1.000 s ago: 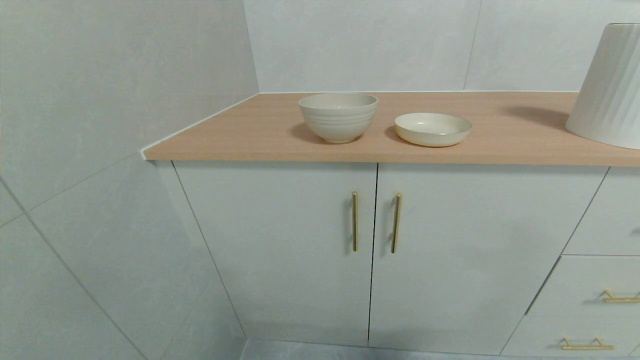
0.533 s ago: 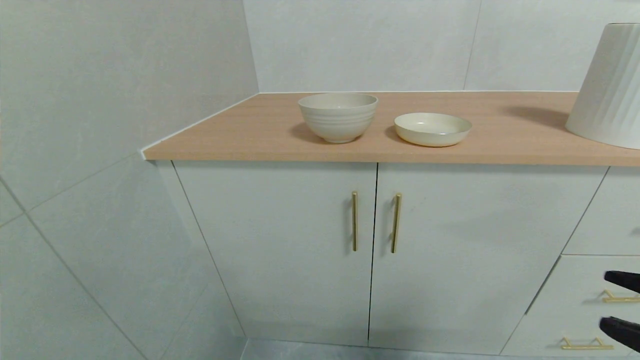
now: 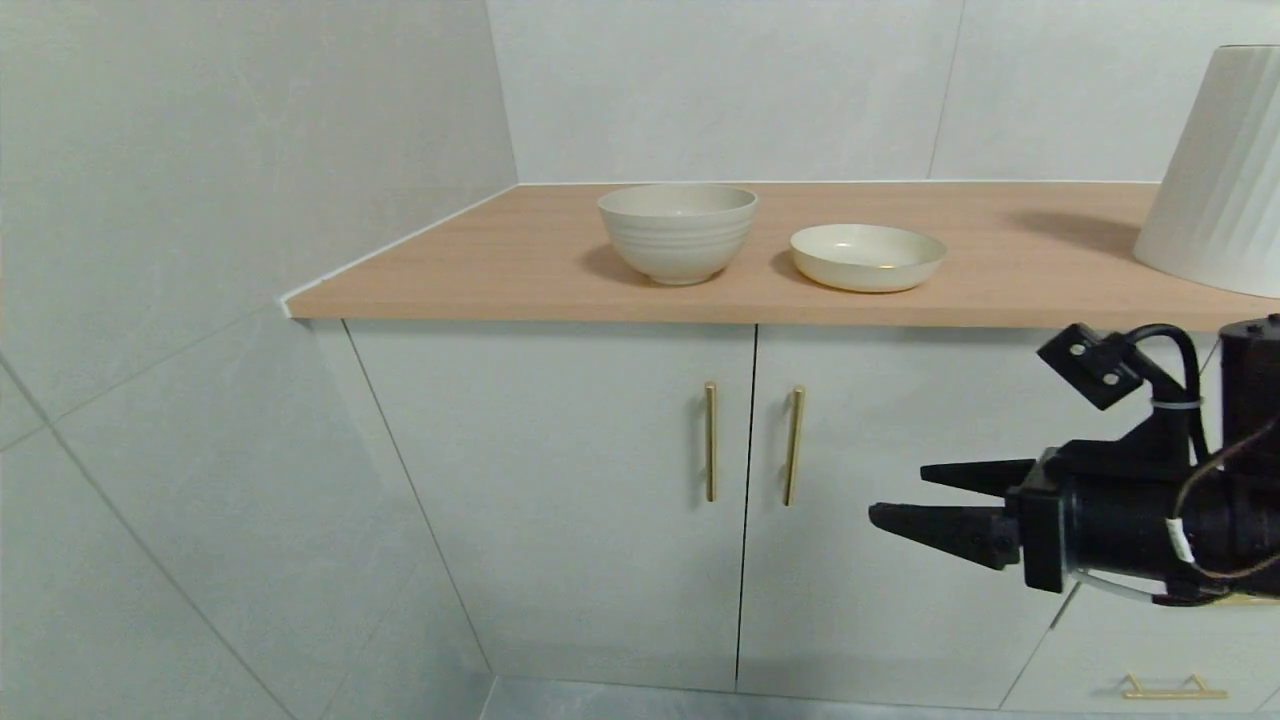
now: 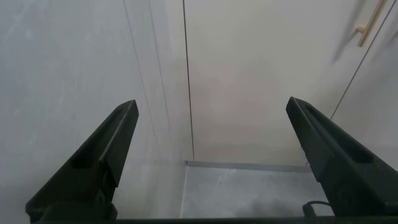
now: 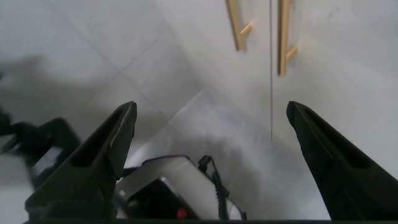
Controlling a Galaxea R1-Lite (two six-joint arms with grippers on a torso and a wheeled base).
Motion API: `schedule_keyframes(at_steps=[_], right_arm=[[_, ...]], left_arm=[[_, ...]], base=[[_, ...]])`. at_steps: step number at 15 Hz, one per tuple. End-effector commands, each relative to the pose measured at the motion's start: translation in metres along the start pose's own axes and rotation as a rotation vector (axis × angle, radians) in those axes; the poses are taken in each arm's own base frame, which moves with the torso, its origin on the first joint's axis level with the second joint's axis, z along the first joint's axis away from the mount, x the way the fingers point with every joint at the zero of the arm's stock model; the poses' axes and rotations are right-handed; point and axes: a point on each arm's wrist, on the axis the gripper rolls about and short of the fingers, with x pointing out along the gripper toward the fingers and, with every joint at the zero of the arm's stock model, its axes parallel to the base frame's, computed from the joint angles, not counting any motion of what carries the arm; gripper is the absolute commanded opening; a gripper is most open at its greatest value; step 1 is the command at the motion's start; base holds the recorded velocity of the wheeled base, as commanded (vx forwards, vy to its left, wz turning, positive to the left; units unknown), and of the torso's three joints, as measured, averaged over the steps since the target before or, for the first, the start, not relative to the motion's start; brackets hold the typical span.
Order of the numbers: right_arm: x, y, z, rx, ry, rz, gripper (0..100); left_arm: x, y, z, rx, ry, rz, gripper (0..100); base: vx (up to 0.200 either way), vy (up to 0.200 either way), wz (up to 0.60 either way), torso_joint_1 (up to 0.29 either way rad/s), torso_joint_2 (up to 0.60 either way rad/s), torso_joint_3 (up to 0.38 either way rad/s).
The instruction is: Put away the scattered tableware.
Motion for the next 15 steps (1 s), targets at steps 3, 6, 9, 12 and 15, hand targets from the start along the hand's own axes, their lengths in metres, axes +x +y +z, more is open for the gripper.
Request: schedule_keyframes(at_steps=[3, 6, 9, 12, 15], right_arm=[[0.047, -0.013, 0.006, 0.014, 0.058, 0.003, 100], [0.060, -0.018, 0.013, 0.014, 0.050, 0.000, 100], [0.087, -0.029, 0.004, 0.025, 0.079, -0.029, 100], [0.107, -0.039, -0.004, 0.027, 0.017, -0.067, 100], [0.120, -0.042, -0.013, 0.047, -0.007, -0.067, 100]], left_arm=[[0.000, 0.000, 0.000, 0.000, 0.000, 0.001, 100], [0.000, 0.000, 0.000, 0.000, -0.001, 0.001, 100], [0.000, 0.000, 0.000, 0.000, 0.000, 0.001, 100], [0.000, 0.000, 0.000, 0.000, 0.000, 0.001, 100], [0.000, 0.000, 0.000, 0.000, 0.000, 0.001, 100]], base=[[0.000, 0.000, 0.00, 0.000, 0.00, 0.000], [0.000, 0.000, 0.00, 0.000, 0.00, 0.000], [0.000, 0.000, 0.00, 0.000, 0.00, 0.000], [0.000, 0.000, 0.00, 0.000, 0.00, 0.000], [0.000, 0.000, 0.00, 0.000, 0.00, 0.000]])
